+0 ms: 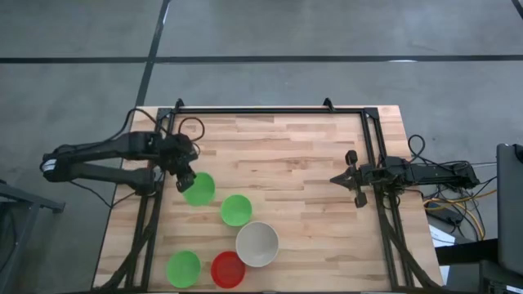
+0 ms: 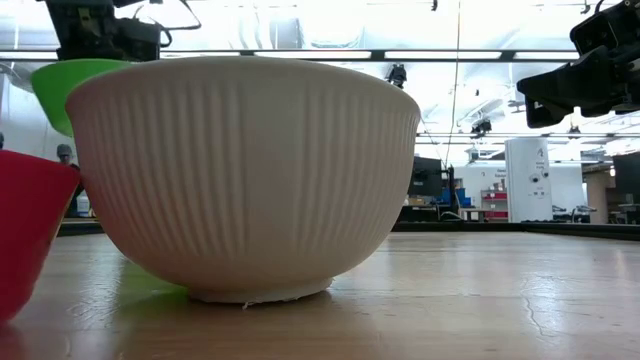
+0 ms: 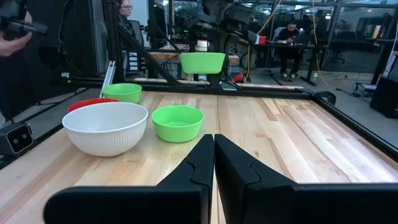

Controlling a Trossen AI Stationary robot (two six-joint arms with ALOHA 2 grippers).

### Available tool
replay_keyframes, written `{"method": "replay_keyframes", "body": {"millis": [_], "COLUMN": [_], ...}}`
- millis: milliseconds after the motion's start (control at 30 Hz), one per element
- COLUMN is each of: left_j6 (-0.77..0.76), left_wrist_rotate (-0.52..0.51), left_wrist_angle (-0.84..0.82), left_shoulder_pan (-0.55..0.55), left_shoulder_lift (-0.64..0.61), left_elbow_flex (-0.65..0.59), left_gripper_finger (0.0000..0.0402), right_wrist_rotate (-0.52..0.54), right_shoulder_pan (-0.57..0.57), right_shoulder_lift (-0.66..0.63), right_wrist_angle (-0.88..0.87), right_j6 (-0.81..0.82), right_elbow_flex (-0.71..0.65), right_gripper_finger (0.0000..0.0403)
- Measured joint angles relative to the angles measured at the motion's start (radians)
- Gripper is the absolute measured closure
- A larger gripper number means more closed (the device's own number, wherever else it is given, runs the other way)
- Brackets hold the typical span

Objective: Nest bowls inside each other
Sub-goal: Stack the top left green bowl on top of the white bowl

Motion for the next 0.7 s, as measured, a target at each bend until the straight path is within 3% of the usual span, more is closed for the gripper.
{"method": "replay_keyframes", "body": {"millis": [700], "left_j6": [0.041], "left_wrist_rotate": [-0.012], "left_wrist_angle": [-0.024], "left_shoulder_pan": [0.000], "left_shoulder_lift": [0.000], "left_elbow_flex": [0.112], "left_gripper_finger": [0.0399], "right_wrist_rotate": [0.000], "right_shoulder_pan": [0.000], "right_shoulder_lift": [0.000], "right_wrist_angle": [0.000], "right_j6": [0.000], "right_elbow_flex": [0.000], "right_gripper_finger": [0.0394]}}
